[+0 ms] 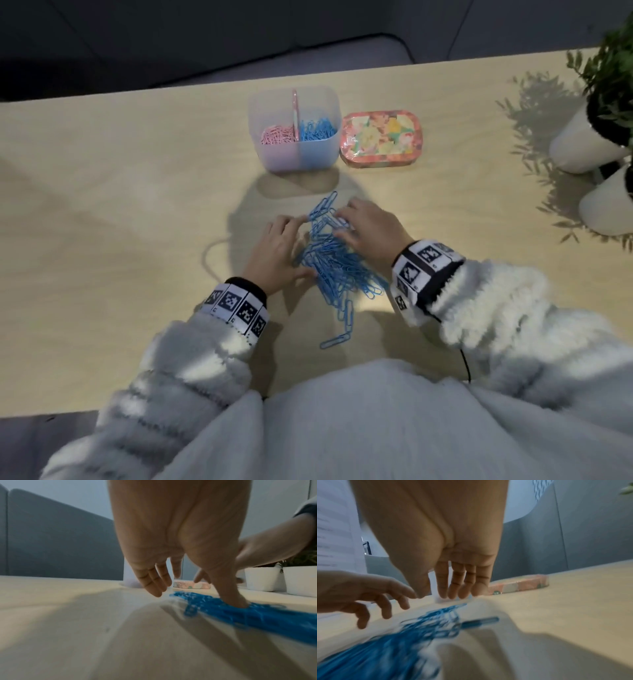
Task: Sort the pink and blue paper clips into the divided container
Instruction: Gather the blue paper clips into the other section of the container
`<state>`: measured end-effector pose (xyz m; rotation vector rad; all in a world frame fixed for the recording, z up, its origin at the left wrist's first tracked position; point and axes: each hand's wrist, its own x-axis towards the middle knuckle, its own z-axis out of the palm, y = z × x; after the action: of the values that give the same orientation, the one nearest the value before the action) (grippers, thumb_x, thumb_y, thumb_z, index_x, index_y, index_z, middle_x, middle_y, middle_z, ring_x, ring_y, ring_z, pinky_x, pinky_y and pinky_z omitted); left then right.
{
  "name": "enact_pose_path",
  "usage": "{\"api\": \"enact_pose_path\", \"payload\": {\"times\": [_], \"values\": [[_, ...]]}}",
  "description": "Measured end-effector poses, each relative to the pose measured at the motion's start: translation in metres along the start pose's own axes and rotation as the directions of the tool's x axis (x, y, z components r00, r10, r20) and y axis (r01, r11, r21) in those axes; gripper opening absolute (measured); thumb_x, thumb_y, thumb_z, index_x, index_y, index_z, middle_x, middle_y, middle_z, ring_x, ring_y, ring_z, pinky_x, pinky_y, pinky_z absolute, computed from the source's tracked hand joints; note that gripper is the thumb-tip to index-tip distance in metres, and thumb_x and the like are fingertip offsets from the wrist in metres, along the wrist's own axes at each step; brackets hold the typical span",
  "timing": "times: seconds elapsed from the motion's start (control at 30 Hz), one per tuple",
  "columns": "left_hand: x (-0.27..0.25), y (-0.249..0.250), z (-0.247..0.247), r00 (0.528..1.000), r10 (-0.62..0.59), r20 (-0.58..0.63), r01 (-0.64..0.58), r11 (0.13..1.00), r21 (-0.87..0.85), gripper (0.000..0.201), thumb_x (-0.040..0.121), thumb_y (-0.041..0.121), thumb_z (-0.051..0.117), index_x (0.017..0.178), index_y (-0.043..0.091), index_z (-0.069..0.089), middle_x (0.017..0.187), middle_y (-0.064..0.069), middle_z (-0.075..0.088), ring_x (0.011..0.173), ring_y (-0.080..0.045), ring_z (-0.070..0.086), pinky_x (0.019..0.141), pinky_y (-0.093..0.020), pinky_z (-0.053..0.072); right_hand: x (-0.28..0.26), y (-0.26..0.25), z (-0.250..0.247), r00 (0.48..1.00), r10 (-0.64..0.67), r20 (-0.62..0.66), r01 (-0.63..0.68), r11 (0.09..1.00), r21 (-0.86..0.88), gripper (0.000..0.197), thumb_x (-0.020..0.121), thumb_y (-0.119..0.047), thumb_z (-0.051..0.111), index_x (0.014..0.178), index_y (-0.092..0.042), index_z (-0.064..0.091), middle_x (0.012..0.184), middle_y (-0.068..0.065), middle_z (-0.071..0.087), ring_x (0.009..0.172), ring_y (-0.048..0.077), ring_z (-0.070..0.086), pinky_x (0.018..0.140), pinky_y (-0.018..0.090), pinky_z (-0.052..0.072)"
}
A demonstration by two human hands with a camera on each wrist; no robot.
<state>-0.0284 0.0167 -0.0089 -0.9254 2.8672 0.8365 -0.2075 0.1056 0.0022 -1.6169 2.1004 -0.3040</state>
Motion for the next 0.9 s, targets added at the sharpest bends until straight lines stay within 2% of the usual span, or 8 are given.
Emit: {"api": "enact_pose_path", "payload": {"times": [0.17,0.23,0.43,0.53,0.6,0.67,0.73,0.9], "values": [[0.014,-0.004,0.004,0.984,0.029,0.178,-0.071,0.969,0.238,0.144,0.036,0.083,0.059,0.146,0.006,0.008,0.154,-0.016,0.015,0.141,-0.032,0.016,0.119,-0.04,0.012,0.046,-0.003,-0.004,0.989,-0.097,0.116,0.118,0.973,-0.196,0.041,0.095,-0.029,0.041,0.134,-0.016,0.043,0.145,0.009,0.036,0.126,0.033,0.033,0.102,0.044,0.036],[0.014,-0.005,0.009,0.978,0.011,0.209,-0.067,0.963,0.262,0.144,0.042,0.079,0.065,0.146,0.004,0.001,0.156,-0.015,0.008,0.144,-0.031,0.009,0.12,-0.04,0.007,0.044,-0.003,0.005,0.983,-0.102,0.15,0.142,0.948,-0.286,0.041,0.095,-0.034,0.04,0.133,-0.018,0.042,0.144,0.007,0.036,0.126,0.032,0.034,0.099,0.043,0.035],[0.01,0.005,0.006,0.991,0.006,0.134,-0.013,0.998,0.058,0.118,0.06,0.045,0.08,0.145,0.004,0.01,0.142,-0.014,0.034,0.128,-0.03,0.031,0.11,-0.033,0.022,0.0,-0.008,0.018,0.965,-0.151,0.215,0.205,0.945,-0.254,0.059,0.09,-0.042,0.046,0.141,-0.015,0.032,0.145,0.008,0.031,0.131,0.031,0.029,0.104,0.043,0.032],[0.013,0.006,0.009,0.995,-0.012,0.104,0.012,1.0,0.006,0.084,0.068,0.029,0.077,0.138,0.007,0.036,0.125,-0.015,0.046,0.115,-0.032,0.044,0.098,-0.035,0.034,-0.011,-0.009,0.023,0.963,-0.142,0.23,0.2,0.946,-0.255,0.057,0.087,-0.029,0.055,0.138,-0.012,0.037,0.142,0.01,0.036,0.127,0.034,0.034,0.104,0.045,0.035],[0.015,0.007,0.011,0.997,-0.002,0.074,0.003,1.0,-0.008,0.053,0.075,0.02,0.072,0.122,0.007,0.054,0.113,-0.016,0.052,0.104,-0.033,0.052,0.088,-0.036,0.04,-0.014,-0.013,0.026,0.971,-0.176,0.163,0.212,0.948,-0.237,0.041,0.083,-0.014,0.057,0.123,-0.006,0.053,0.125,0.015,0.052,0.11,0.038,0.047,0.091,0.048,0.046],[0.014,0.008,0.014,0.998,0.002,0.062,0.0,1.0,-0.027,0.037,0.08,0.016,0.067,0.115,0.006,0.059,0.106,-0.016,0.055,0.097,-0.032,0.055,0.082,-0.038,0.042,-0.015,-0.015,0.03,0.975,-0.201,0.1,0.22,0.942,-0.255,0.026,0.069,-0.004,0.062,0.094,-0.003,0.065,0.093,0.016,0.064,0.08,0.036,0.059,0.068,0.037,0.055],[0.014,0.008,0.015,0.999,0.002,0.046,-0.001,1.0,-0.031,0.031,0.082,0.015,0.064,0.111,0.006,0.06,0.104,-0.016,0.056,0.095,-0.032,0.056,0.081,-0.039,0.043,-0.013,-0.016,0.03,0.972,-0.234,0.022,0.229,0.923,-0.31,0.022,0.061,-0.002,0.07,0.082,-0.006,0.067,0.079,0.011,0.065,0.068,0.03,0.061,0.057,0.028,0.049],[0.014,0.007,0.013,0.999,-0.041,0.019,0.041,0.999,-0.019,0.026,0.082,0.017,0.063,0.105,0.005,0.063,0.097,-0.017,0.061,0.092,-0.033,0.056,0.076,-0.036,0.039,-0.002,-0.015,0.021,0.977,-0.17,0.13,0.198,0.95,-0.242,0.027,0.091,-0.004,0.043,0.115,-0.005,0.055,0.115,0.013,0.055,0.11,0.031,0.046,0.088,0.035,0.034]]}}
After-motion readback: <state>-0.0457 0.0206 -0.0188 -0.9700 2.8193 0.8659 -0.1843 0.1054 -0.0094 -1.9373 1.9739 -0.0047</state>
